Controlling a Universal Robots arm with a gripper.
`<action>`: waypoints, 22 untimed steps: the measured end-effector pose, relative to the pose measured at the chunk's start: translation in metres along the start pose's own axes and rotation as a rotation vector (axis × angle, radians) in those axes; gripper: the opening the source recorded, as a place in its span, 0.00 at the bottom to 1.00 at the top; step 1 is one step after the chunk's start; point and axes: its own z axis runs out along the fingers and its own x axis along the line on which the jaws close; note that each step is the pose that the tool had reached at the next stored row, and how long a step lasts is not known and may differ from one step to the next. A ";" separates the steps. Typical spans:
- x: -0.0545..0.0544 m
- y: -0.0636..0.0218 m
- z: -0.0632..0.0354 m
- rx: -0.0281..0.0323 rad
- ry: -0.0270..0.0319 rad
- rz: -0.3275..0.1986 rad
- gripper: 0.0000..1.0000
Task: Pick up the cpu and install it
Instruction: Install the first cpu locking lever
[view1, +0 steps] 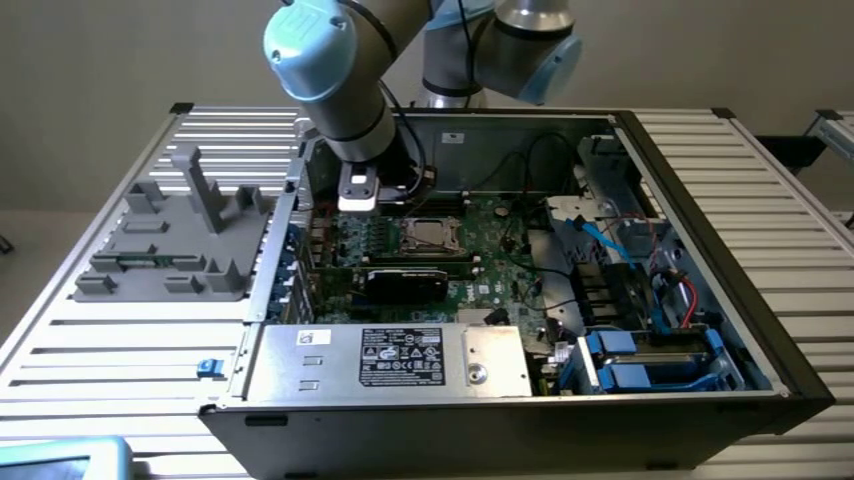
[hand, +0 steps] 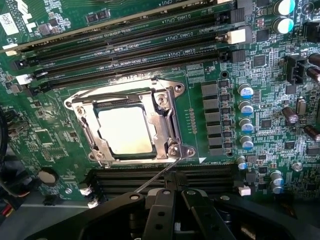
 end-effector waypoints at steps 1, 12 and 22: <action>0.000 0.0000 0.0002 0.0000 0.0000 0.000 0.11; 0.002 0.0009 0.0035 -0.0003 0.0005 0.001 0.11; 0.005 0.0012 0.0065 -0.0008 0.0015 0.004 0.11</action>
